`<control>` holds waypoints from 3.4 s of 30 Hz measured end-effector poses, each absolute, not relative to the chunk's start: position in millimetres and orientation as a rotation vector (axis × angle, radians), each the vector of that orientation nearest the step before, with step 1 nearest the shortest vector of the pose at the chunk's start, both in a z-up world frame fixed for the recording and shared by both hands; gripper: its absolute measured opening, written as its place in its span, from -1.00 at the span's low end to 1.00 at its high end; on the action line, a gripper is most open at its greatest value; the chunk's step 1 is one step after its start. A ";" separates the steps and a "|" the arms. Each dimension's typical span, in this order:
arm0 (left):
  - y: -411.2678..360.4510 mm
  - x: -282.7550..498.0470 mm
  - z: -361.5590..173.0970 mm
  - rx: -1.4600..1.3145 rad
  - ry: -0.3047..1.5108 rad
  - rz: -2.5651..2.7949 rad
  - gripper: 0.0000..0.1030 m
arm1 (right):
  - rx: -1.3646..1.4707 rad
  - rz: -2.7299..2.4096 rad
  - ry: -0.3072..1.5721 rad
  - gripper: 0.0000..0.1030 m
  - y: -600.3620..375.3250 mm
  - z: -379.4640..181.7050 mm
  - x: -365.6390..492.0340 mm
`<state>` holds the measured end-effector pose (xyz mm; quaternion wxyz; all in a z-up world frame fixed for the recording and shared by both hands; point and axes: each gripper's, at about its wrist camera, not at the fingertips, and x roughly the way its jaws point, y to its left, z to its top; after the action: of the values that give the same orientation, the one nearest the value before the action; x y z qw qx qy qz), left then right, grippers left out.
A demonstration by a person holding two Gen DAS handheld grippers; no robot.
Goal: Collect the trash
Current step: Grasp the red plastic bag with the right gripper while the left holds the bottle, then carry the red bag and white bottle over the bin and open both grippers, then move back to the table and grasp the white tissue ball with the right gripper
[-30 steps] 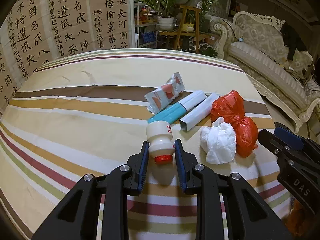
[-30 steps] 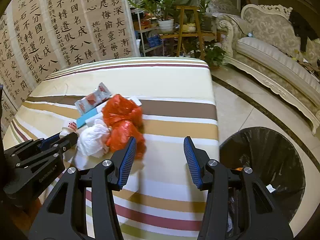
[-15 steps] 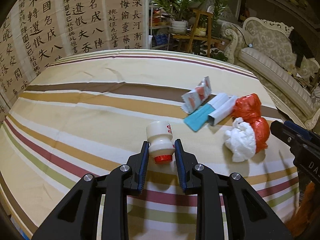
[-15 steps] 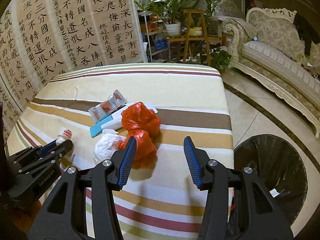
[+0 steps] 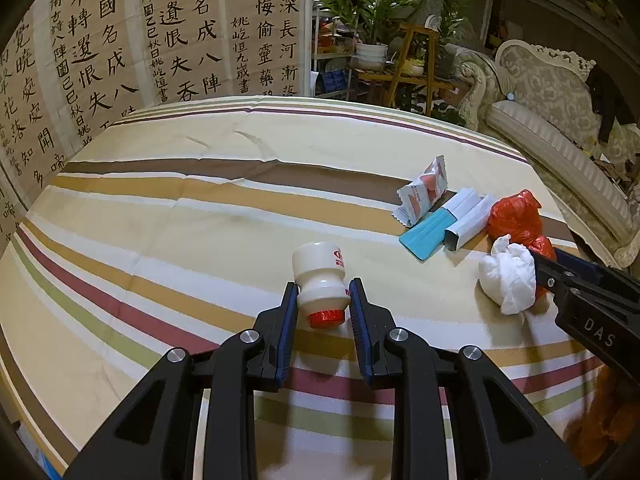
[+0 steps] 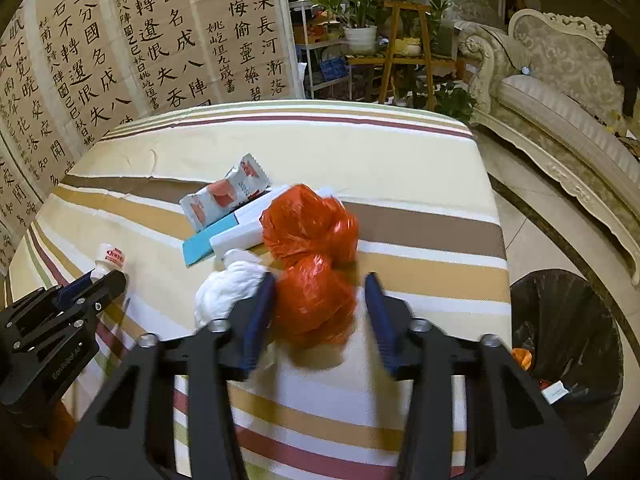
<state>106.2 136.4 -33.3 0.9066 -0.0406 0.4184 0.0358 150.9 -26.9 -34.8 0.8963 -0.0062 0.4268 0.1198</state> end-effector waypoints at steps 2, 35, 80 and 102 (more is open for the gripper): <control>135.4 104.8 -33.8 -0.087 0.866 0.072 -0.48 | -0.018 0.249 0.883 -0.39 -26.3 -35.0 149.3; 55.8 53.3 -15.3 -0.026 0.808 -0.065 -0.48 | 0.047 0.106 0.808 -0.41 -106.6 -16.4 69.6; -136.2 67.4 -30.0 0.191 0.787 -0.271 -0.48 | 0.219 -0.174 0.767 -0.39 -271.0 -39.2 34.4; -141.6 71.5 -30.4 0.198 0.789 -0.246 0.44 | 0.247 -0.212 0.765 0.14 -283.7 -43.7 39.2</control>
<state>71.5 -141.6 -30.4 0.9112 0.0959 0.3826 -0.1191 39.2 -283.7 -43.7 0.9149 0.1200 0.3715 -0.1029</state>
